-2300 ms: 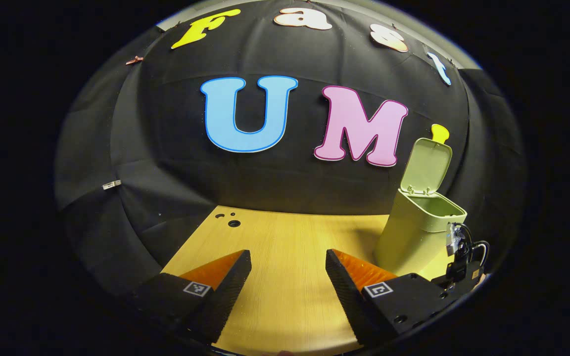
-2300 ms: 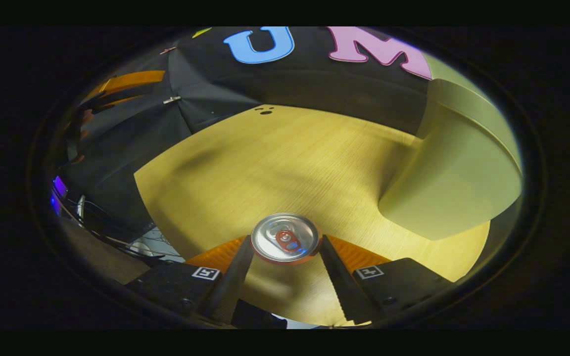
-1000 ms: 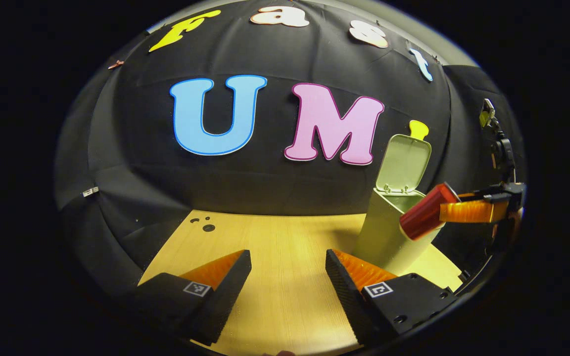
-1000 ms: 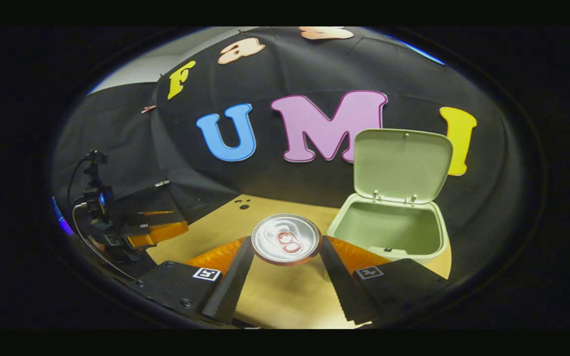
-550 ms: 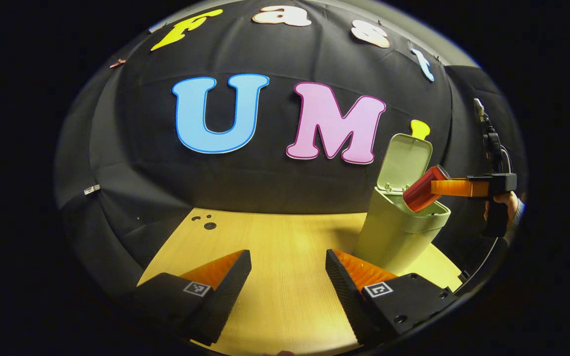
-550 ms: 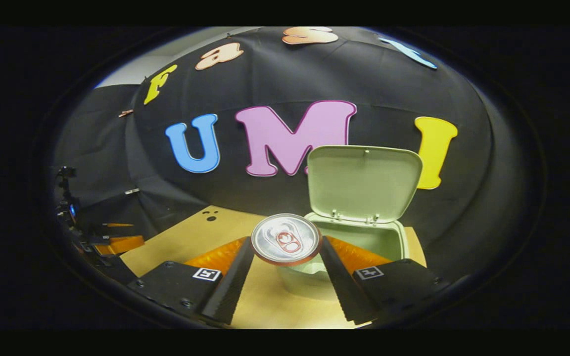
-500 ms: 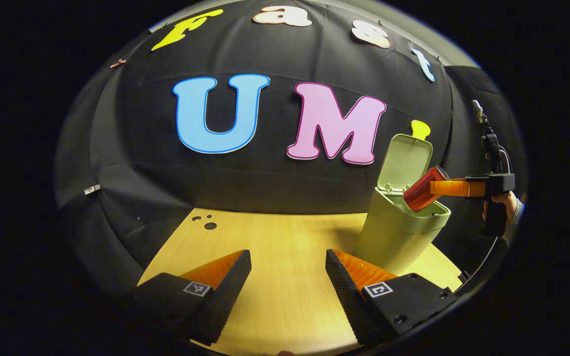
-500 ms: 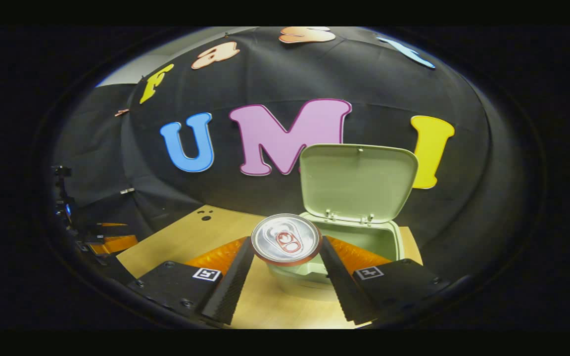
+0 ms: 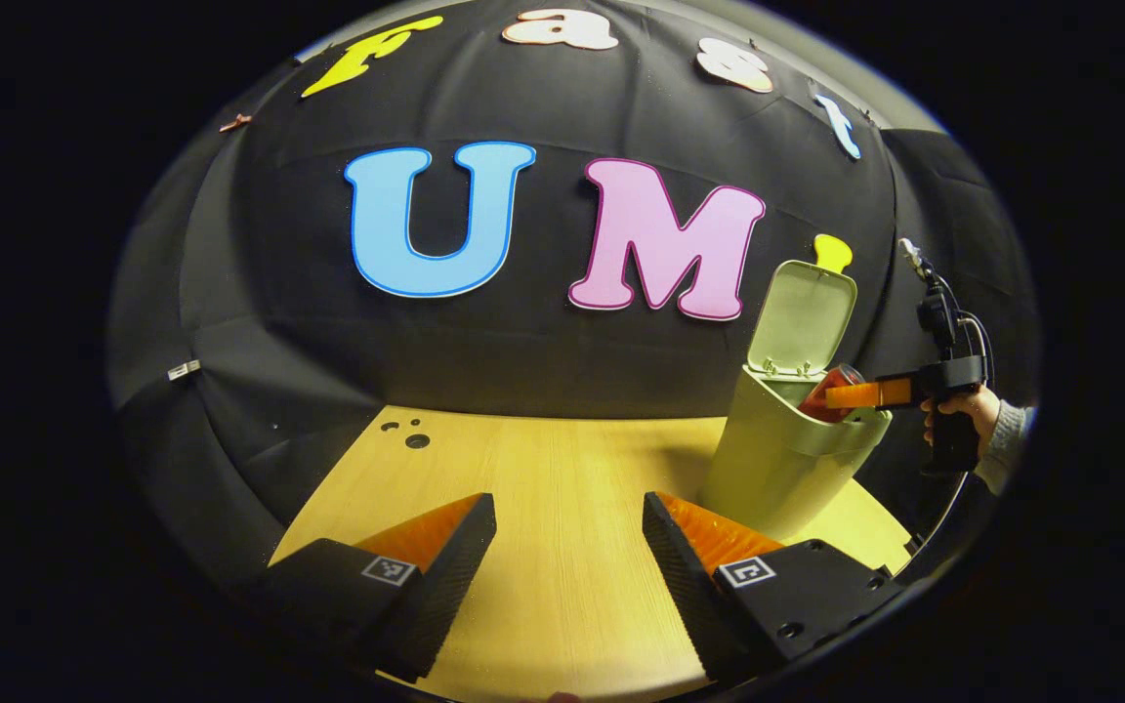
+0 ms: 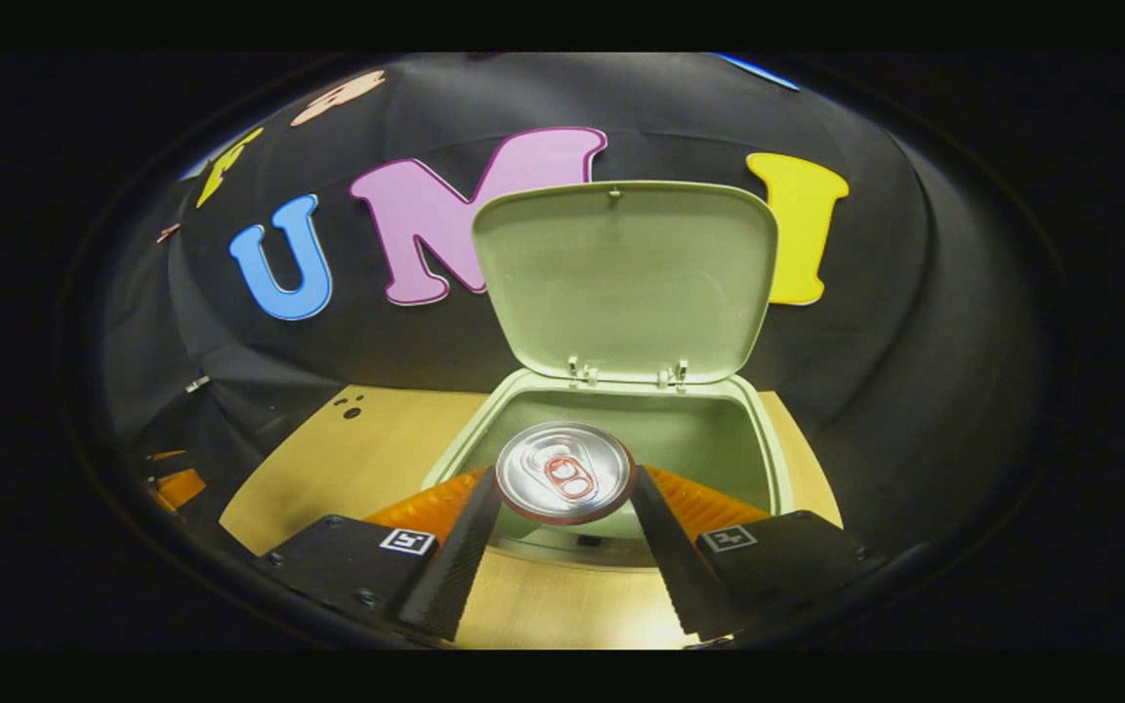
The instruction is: Press the lid of the desktop garbage bin to open it, pick up the crumpled paper on the desktop and throw it into the bin, then pick up the pop can on the desktop and drop it into the bin, and finally close the garbage bin lid.
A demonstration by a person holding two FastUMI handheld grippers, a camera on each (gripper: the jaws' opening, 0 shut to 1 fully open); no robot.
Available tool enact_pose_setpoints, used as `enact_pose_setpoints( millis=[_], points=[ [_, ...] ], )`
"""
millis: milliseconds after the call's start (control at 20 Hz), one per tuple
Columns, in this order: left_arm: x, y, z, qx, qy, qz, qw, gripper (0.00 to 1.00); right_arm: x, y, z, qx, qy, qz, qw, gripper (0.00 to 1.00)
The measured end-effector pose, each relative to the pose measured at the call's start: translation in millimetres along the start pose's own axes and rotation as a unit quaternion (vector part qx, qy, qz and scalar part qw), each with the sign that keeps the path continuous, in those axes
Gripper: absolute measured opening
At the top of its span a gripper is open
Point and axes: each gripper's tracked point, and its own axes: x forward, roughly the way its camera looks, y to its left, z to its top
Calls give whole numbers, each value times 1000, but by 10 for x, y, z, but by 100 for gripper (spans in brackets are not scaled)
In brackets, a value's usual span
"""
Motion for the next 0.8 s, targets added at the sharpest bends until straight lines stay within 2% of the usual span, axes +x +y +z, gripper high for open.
enact_pose_setpoints(
  millis=[150, 200, 250, 450, 800],
  points=[
    [11, -15, -37, -4, 3, 3, 1000, 96, 42, -1, -60, 3, 8, -2, 1000, 84],
    [15, -13, -38, -6, 3, 3, 1000, 100, 51, 7, -75, 4, 9, -1, 1000, 84],
    [11, -4, -54, -7, 4, 5, 1000, 96, 59, 6, -77, 2, 9, -2, 1000, 84],
    [16, 15, -51, -7, 3, 8, 1000, 97, 59, 8, -99, -5, 10, -2, 1000, 81],
    [19, 14, -67, -8, 4, 7, 1000, 96, -48, 13, -54, 2, -1, 1, 1000, 81]
  ],
)
